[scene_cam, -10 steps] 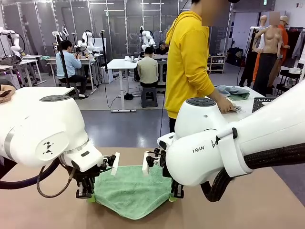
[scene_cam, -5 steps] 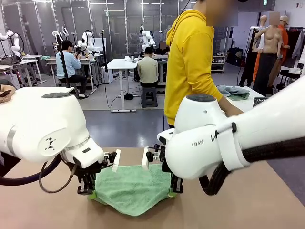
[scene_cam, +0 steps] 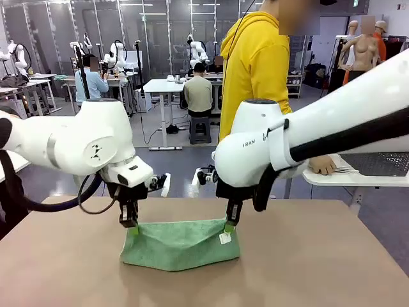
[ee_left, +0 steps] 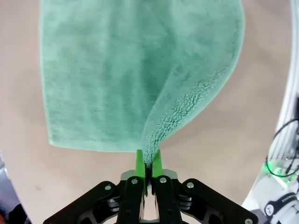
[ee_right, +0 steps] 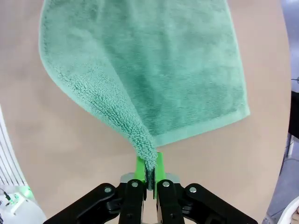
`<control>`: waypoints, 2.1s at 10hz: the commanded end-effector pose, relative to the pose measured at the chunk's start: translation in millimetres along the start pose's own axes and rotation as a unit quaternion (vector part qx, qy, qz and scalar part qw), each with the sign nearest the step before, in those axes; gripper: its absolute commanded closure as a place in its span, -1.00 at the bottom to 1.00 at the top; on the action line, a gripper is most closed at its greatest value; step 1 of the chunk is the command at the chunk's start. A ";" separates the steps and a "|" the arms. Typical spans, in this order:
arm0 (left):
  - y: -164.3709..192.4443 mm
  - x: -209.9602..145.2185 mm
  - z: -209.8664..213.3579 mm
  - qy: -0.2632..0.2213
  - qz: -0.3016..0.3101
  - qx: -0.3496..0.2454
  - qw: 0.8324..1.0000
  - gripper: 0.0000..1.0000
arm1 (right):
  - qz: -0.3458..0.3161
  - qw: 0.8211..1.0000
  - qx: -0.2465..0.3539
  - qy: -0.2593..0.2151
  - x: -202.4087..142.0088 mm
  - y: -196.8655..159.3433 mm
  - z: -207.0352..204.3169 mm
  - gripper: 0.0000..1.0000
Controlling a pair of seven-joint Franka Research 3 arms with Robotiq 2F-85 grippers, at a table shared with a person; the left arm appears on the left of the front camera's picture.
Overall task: Fold the towels and place them in the basket.
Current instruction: When a person lays out a Towel with hook on the table, fold it in half twice.
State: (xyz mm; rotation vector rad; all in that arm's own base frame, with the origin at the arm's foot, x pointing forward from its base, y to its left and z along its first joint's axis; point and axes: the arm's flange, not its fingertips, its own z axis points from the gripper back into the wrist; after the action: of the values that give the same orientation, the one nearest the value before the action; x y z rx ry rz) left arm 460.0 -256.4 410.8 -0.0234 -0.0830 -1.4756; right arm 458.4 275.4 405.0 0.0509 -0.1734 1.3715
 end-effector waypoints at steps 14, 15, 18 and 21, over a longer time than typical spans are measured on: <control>141.8 -18.6 -62.2 0.055 0.054 -0.028 0.997 0.88 | -0.004 0.999 0.016 0.041 14.9 -136.4 -52.3 0.83; 141.9 -19.2 -65.7 0.052 0.057 -0.024 0.997 0.88 | -0.006 0.999 0.008 0.042 16.4 -137.4 -53.0 0.83; 138.4 -18.7 -71.1 0.034 0.060 -0.017 0.997 0.73 | -0.012 0.999 -0.002 0.043 16.5 -135.2 -54.0 0.68; 135.2 -22.8 -67.4 0.023 0.077 0.012 0.997 -0.49 | -0.024 0.998 -0.021 0.046 12.9 -134.3 -56.6 -0.51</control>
State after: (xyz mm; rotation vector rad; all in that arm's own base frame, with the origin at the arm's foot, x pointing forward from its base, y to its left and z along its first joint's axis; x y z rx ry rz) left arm 605.5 -230.8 349.3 -0.0007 -0.0174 -1.3430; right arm 599.5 269.7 363.7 0.0018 -0.1070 1.3579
